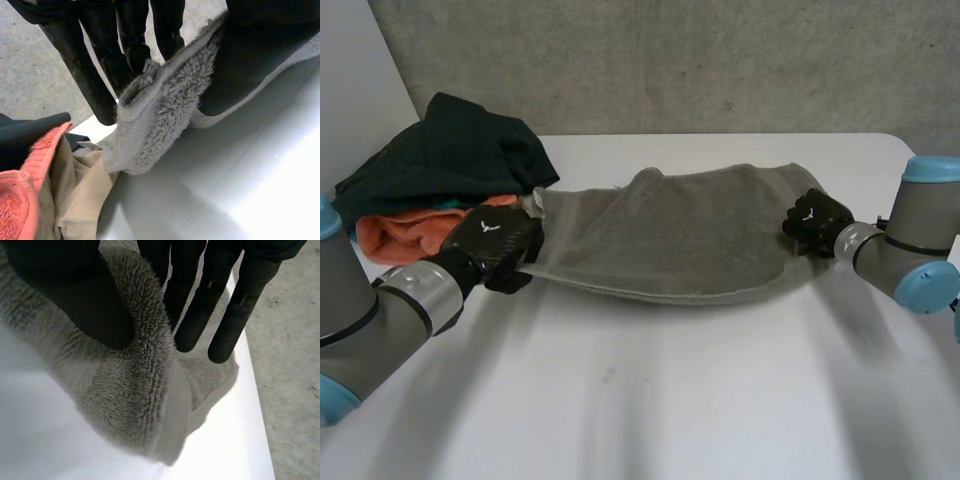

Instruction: Fold the laundry.

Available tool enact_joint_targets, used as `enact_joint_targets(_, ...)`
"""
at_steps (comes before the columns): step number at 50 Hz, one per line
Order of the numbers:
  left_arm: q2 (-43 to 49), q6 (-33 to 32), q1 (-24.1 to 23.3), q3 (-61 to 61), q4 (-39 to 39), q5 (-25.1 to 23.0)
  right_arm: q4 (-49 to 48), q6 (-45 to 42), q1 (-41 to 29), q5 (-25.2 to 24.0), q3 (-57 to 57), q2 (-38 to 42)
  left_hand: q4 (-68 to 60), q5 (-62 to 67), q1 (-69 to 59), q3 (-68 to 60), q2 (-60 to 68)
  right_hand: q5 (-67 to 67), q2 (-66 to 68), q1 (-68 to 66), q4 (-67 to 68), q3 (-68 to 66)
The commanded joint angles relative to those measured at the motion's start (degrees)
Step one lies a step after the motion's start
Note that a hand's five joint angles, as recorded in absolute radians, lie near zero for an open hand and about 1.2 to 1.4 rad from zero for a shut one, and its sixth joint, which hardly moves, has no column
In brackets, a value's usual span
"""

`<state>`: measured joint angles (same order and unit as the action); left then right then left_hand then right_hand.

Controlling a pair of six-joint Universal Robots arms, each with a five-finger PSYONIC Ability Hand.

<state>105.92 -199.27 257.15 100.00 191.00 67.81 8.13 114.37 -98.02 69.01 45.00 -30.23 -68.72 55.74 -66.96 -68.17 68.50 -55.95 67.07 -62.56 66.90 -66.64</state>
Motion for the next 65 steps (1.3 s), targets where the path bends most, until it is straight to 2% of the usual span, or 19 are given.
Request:
enact_joint_targets(1,-1.8,0.4,0.6,0.1,-0.6,0.2,-0.7,9.4,2.7,1.4,3.9,-10.3,-11.3,14.3,-13.0,-11.8,11.5,-14.1,12.9,-17.4,13.1,-13.4)
enact_joint_targets(5,-3.5,-0.2,1.3,0.6,-3.5,0.0,-4.1,19.7,6.7,-0.4,14.6,-22.6,-11.3,14.3,-13.0,-11.8,11.5,-14.1,12.9,-17.4,13.1,-13.4)
enact_joint_targets(7,-4.0,-0.5,1.5,0.6,-5.0,-0.1,-4.6,19.5,8.3,-1.2,18.4,-25.7,-11.3,14.3,-13.0,-11.8,11.5,-14.1,12.9,-17.4,13.1,-13.4)
enact_joint_targets(14,-7.9,-4.2,1.7,2.3,-19.7,0.0,6.8,8.2,14.8,0.1,32.5,-37.1,-11.3,14.3,-13.0,-11.8,11.5,-14.1,12.9,-17.4,13.1,-13.4)
enact_joint_targets(19,-10.3,-10.0,1.7,4.5,-32.1,0.0,25.1,-4.0,20.7,3.0,40.0,-43.4,-11.3,14.3,-13.0,-11.8,11.5,-14.1,12.9,-17.4,13.1,-13.4)
enact_joint_targets(22,-10.5,-14.8,1.7,5.6,-39.7,-0.2,29.3,-4.7,22.3,1.0,41.9,-44.2,-11.3,14.3,-13.0,-11.8,11.5,-14.1,12.9,-17.4,13.1,-13.4)
enact_joint_targets(25,-9.4,-18.9,1.2,5.3,-43.2,-1.2,28.1,-2.2,21.6,-2.5,42.5,-44.1,-11.3,14.3,-13.0,-11.8,11.5,-14.1,12.9,-17.4,13.1,-13.4)
enact_joint_targets(29,-5.4,-21.6,-0.3,1.7,-39.6,-2.4,23.8,4.8,20.3,-5.4,41.8,-42.2,-11.3,14.3,-13.0,-11.8,11.5,-14.1,12.9,-17.4,13.1,-13.4)
enact_joint_targets(32,-1.4,-21.4,-1.2,-2.4,-35.8,-1.5,17.7,11.1,18.5,-4.5,39.6,-39.5,-11.3,14.3,-13.0,-11.8,11.5,-14.1,12.9,-17.4,13.1,-13.4)
enact_joint_targets(38,10.0,-19.7,-3.9,-15.6,-27.0,5.4,5.9,19.9,14.1,0.8,34.6,-34.0,-11.3,14.3,-13.0,-11.8,11.5,-14.1,12.9,-17.4,13.1,-13.4)
enact_joint_targets(45,21.9,-19.4,-6.0,-29.8,-22.8,10.1,-3.0,22.5,10.7,6.0,30.5,-27.3,-11.3,14.3,-13.0,-11.8,11.5,-14.1,12.9,-17.4,13.1,-13.4)
enact_joint_targets(55,33.9,-19.1,-8.9,-44.2,-18.6,10.5,-9.7,21.6,6.6,15.1,23.2,-16.8,-11.3,14.3,-13.0,-11.8,11.5,-14.1,12.9,-17.4,13.1,-13.4)
enact_joint_targets(56,35.1,-19.2,-9.3,-45.5,-18.4,10.8,-9.8,21.5,6.4,15.8,22.5,-16.2,-7.0,9.9,-8.7,-7.5,7.2,-14.1,12.9,-17.4,13.1,-13.4)
enact_joint_targets(57,35.7,-19.4,-9.6,-45.9,-18.3,10.8,-9.8,21.5,5.9,17.4,21.2,-15.0,6.6,-3.6,4.8,6.0,-6.3,28.8,-29.9,25.4,-29.7,29.5)
enact_joint_targets(58,35.9,-19.5,-9.7,-46.1,-18.3,11.0,-9.6,21.5,5.6,18.4,20.7,-14.7,27.3,-24.4,25.6,26.8,-27.1,55.9,-57.1,52.6,-56.9,56.6)
enact_joint_targets(59,35.9,-19.3,-9.8,-46.2,-18.3,11.3,-9.4,21.7,5.3,19.6,20.4,-14.5,51.7,-48.7,49.9,51.2,-51.5,55.9,-57.1,52.6,-56.9,56.6)
enact_joint_targets(60,35.6,-19.3,-10.0,-46.0,-18.2,11.7,-8.9,22.6,5.1,21.6,20.1,-15.0,58.7,-55.7,57.0,58.2,-58.5,55.9,-57.1,52.6,-56.9,56.6)
enact_joint_targets(63,32.4,-18.9,-10.0,-43.6,-17.8,12.9,-8.7,24.8,5.2,22.0,21.2,-17.7,58.7,-55.7,57.0,58.2,-58.5,55.9,-57.1,52.6,-56.9,56.6)
enact_joint_targets(65,30.1,-18.3,-9.9,-41.8,-17.2,13.1,-8.4,27.4,5.9,19.8,24.2,-22.5,58.7,-55.7,57.0,58.2,-58.5,55.9,-57.1,52.6,-56.9,56.6)
